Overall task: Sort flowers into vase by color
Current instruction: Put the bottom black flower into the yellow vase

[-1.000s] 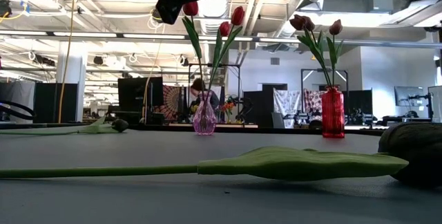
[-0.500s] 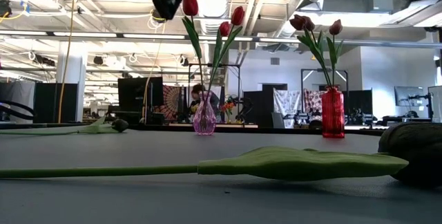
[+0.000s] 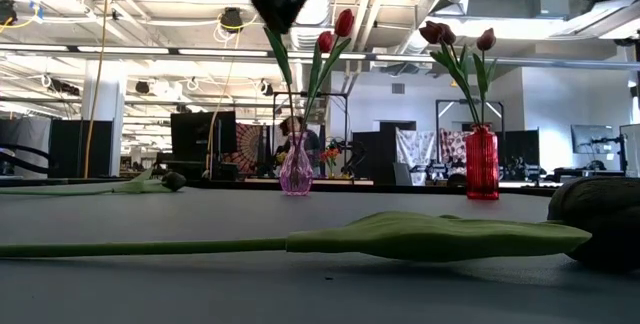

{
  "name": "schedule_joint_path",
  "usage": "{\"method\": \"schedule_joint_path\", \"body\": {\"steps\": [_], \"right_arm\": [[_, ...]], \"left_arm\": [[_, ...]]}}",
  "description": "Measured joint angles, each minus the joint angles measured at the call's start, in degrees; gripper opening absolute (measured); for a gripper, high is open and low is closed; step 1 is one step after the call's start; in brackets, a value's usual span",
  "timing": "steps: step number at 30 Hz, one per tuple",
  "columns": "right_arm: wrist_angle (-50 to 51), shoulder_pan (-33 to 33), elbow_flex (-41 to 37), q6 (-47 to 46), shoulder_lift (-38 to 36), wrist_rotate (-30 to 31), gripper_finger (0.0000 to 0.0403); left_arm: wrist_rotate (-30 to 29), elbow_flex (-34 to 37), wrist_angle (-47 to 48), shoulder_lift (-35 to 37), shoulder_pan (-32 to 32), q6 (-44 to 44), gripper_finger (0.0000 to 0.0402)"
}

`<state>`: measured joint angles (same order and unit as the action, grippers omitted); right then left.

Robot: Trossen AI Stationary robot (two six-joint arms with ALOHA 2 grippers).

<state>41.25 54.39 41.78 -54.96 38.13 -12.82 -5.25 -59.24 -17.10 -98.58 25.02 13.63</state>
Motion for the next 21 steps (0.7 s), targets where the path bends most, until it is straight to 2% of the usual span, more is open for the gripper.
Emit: {"method": "schedule_joint_path", "body": {"steps": [4, 10, 15, 21], "right_arm": [[0.29, 0.00, 0.00, -2.03, 0.08, 0.02, 0.0191], [0.55, 0.00, 0.00, -0.87, 0.11, 0.07, 0.0191], [2.09, -0.04, 0.02, 1.26, 0.09, 0.07, 0.0191], [3.98, -0.04, 0.02, 1.37, 0.07, 0.43, 0.0191]], "left_arm": [[-0.12, -8.77, 10.31, -5.99, 2.38, 1.61, 0.0172], [-5.30, -19.20, 32.86, -11.67, 6.12, 8.93, 0.0156], [-6.76, -20.42, 35.49, -14.91, 7.74, 13.35, 0.0145], [-6.55, -20.46, 35.63, -18.85, 7.68, 14.35, 0.0144]]}}
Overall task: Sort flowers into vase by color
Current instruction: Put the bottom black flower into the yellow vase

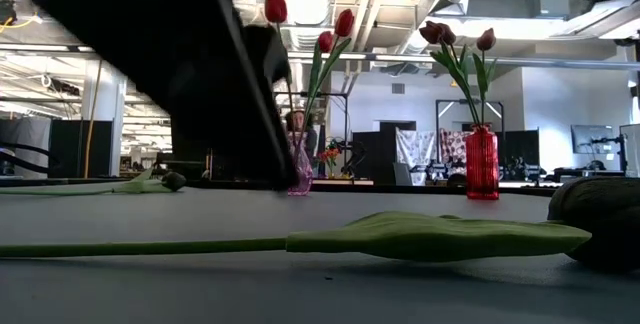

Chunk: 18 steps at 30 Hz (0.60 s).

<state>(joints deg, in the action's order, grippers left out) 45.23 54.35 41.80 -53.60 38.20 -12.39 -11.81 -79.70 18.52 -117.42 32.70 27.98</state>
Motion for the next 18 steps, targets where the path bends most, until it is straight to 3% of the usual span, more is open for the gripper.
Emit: {"method": "schedule_joint_path", "body": {"steps": [6, 11, 18], "right_arm": [[-0.13, 0.00, 0.00, 0.08, 0.05, 0.27, 0.0191], [-0.04, 0.00, 0.00, 0.10, 0.04, 0.37, 0.0191], [0.22, 0.00, 0.00, 0.08, 0.05, 0.47, 0.0191]], "left_arm": [[2.65, -0.17, -0.33, -4.02, -0.39, -0.58, 0.0144], [0.73, -0.28, 0.84, -5.11, -0.33, -0.79, 0.0127], [-0.34, -0.13, 1.12, -4.86, -1.14, -2.44, 0.0018]]}}
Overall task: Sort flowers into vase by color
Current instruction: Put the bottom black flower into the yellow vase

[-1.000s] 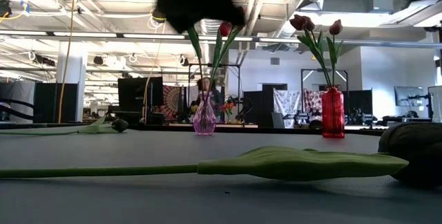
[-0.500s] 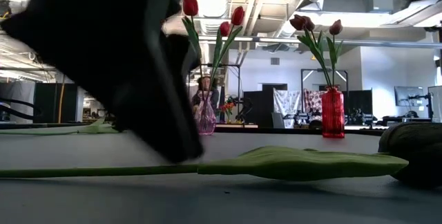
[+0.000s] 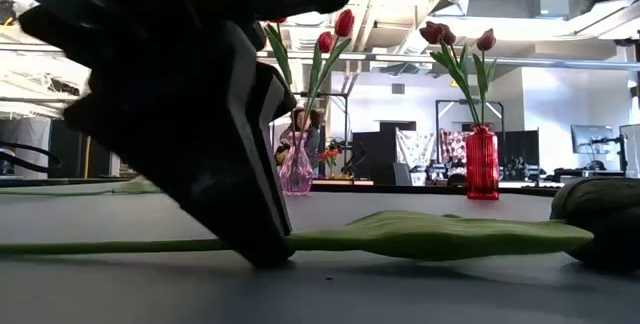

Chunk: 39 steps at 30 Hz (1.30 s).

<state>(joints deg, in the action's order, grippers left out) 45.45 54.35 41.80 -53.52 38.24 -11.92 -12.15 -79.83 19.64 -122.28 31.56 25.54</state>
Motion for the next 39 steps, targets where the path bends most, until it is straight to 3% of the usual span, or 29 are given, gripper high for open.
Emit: {"method": "schedule_joint_path", "body": {"steps": [5, 12, 20, 24, 27, 35, 39], "right_arm": [[-0.01, -0.02, 0.00, 0.00, 0.00, 0.02, 0.0191], [0.16, -0.07, 0.00, -3.25, 0.00, 0.02, 0.0191], [0.75, -0.07, 0.00, -2.74, 0.00, 0.92, 0.0191], [0.96, -0.29, 0.00, 1.43, 0.01, 1.53, 0.0191], [0.94, -1.13, 0.00, 3.64, 0.00, 1.53, 0.0191], [0.94, -2.86, 0.00, 3.89, 0.00, 1.53, 0.0191], [0.99, -2.81, 0.00, 3.90, -0.06, 0.56, 0.0191]], "left_arm": [[-0.90, 0.19, -0.82, 1.49, -1.31, -2.27, 0.0003], [-12.20, 0.22, -2.40, 8.25, -4.37, -10.20, 0.0001], [-28.35, 0.22, -4.53, 16.29, -7.51, -6.27, 0.0000], [-34.31, 0.26, -8.92, 17.87, -7.84, -5.62, 0.0000], [-37.12, 0.26, -17.25, 18.07, -7.51, -9.90, 0.0000], [-32.75, 0.24, -39.89, 18.12, -7.03, -25.00, 0.0000], [-18.97, 0.23, -53.57, 18.12, -7.59, -32.16, 0.0000]]}}
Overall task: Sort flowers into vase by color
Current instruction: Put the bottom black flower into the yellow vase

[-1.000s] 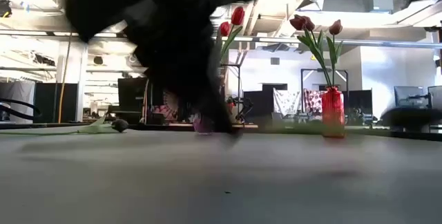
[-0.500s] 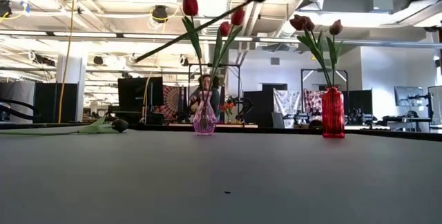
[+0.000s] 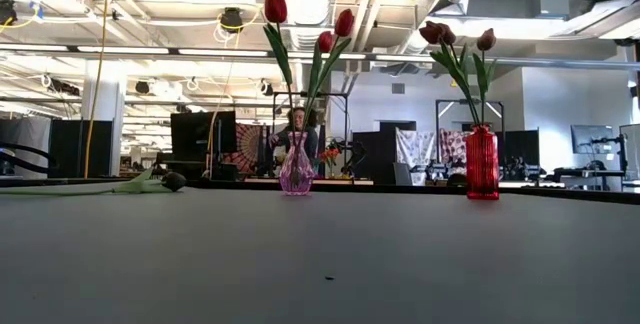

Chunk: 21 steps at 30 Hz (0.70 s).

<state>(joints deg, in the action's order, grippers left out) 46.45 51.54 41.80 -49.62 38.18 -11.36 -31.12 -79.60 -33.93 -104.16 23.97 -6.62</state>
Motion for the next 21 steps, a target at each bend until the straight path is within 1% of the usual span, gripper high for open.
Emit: {"method": "schedule_joint_path", "body": {"steps": [3, 5, 11, 13, 16, 19, 21], "right_arm": [[0.33, 0.16, 0.00, 0.01, -0.05, -0.76, 0.0191], [1.80, 0.16, 0.00, 0.05, -0.04, -0.73, 0.0191], [6.55, 0.16, 0.00, 0.12, -0.05, -0.71, 0.0191], [7.12, 0.16, 0.00, 0.12, -0.05, -0.71, 0.0191], [7.19, 0.16, 0.00, 0.12, -0.05, -0.73, 0.0191], [7.24, 0.16, 0.00, 0.12, -0.04, -0.73, 0.0191], [7.22, 0.16, 0.00, 0.12, -0.05, -0.71, 0.0191]], "left_arm": [[13.04, -0.01, -6.21, 0.00, -1.09, -1.32, 0.0000], [19.93, -0.01, -9.34, -0.19, -1.63, -2.34, 0.0000], [34.90, -0.12, -28.85, -6.46, -2.02, -3.45, 0.0000], [37.97, -0.26, -33.50, -8.90, -1.95, -4.41, 0.0000], [39.49, -3.21, -37.95, -13.95, -2.01, -6.37, 0.0000], [39.84, -10.08, -37.17, -20.73, -2.04, -5.87, 0.0000], [41.15, -15.70, -35.74, -25.24, -2.08, -5.83, 0.0000]]}}
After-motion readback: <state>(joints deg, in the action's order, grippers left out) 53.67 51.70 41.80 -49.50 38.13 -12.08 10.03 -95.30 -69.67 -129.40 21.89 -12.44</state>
